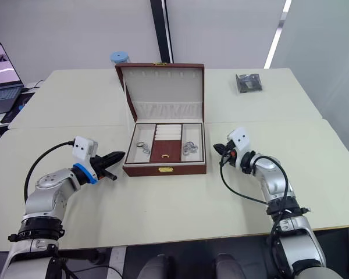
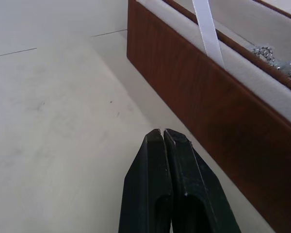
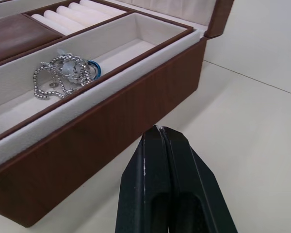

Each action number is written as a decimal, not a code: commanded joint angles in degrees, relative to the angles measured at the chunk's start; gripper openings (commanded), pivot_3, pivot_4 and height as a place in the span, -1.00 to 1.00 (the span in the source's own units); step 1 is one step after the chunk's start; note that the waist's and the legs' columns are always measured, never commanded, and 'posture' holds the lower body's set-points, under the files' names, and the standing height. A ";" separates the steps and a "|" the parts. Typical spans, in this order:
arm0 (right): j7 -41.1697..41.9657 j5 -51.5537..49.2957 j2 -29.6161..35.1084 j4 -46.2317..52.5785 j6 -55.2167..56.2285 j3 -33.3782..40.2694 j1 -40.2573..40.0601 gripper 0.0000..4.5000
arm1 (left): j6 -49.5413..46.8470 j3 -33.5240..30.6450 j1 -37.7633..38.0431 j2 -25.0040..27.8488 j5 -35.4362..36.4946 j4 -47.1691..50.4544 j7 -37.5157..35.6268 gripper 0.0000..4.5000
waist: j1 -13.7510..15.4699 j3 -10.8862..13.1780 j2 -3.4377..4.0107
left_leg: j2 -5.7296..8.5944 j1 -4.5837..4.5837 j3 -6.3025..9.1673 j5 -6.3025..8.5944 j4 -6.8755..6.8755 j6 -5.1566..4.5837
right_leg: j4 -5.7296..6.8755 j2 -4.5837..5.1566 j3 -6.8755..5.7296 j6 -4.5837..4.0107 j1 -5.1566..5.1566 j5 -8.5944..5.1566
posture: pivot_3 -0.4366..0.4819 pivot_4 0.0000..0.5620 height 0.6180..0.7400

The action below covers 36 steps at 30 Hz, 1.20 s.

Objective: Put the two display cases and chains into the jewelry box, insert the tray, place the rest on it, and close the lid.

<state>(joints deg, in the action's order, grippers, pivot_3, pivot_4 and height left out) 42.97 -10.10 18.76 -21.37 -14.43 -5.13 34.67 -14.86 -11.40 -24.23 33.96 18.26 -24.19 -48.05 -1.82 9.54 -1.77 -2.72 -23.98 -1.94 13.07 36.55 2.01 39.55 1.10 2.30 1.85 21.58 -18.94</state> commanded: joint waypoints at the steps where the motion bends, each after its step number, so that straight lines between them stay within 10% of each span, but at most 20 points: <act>1: 1.16 -0.26 -1.07 2.39 -0.30 -1.04 0.76 -0.99 | -0.83 1.41 0.32 -0.68 1.13 4.03 -1.81 -1.00 | 0.01 0.00 0.00 | 0.00 -0.01 0.01 0.00 0.07 0.00 | 0.04 0.00 0.00 0.00 0.00 0.00 | -0.05 -0.47 1.00; 36: 10.53 -6.34 1.49 31.68 -19.24 -6.14 -18.97 -0.99 | -16.47 6.17 21.58 -2.11 8.60 31.37 -8.97 -1.00 | 0.05 -0.26 0.08 | 0.03 0.15 0.09 0.03 0.31 -0.04 | 0.17 0.00 0.01 0.03 -0.25 -0.02 | -0.05 -0.47 1.00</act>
<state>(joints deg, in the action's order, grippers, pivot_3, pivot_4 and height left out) 50.25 -12.73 22.62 6.76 -33.17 -4.91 16.31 -30.14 -11.95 -3.52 34.07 22.86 2.51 -51.76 -1.77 9.27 -1.69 -2.69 -23.83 -1.85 13.10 36.86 1.98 39.73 1.09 2.31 1.88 21.33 -18.96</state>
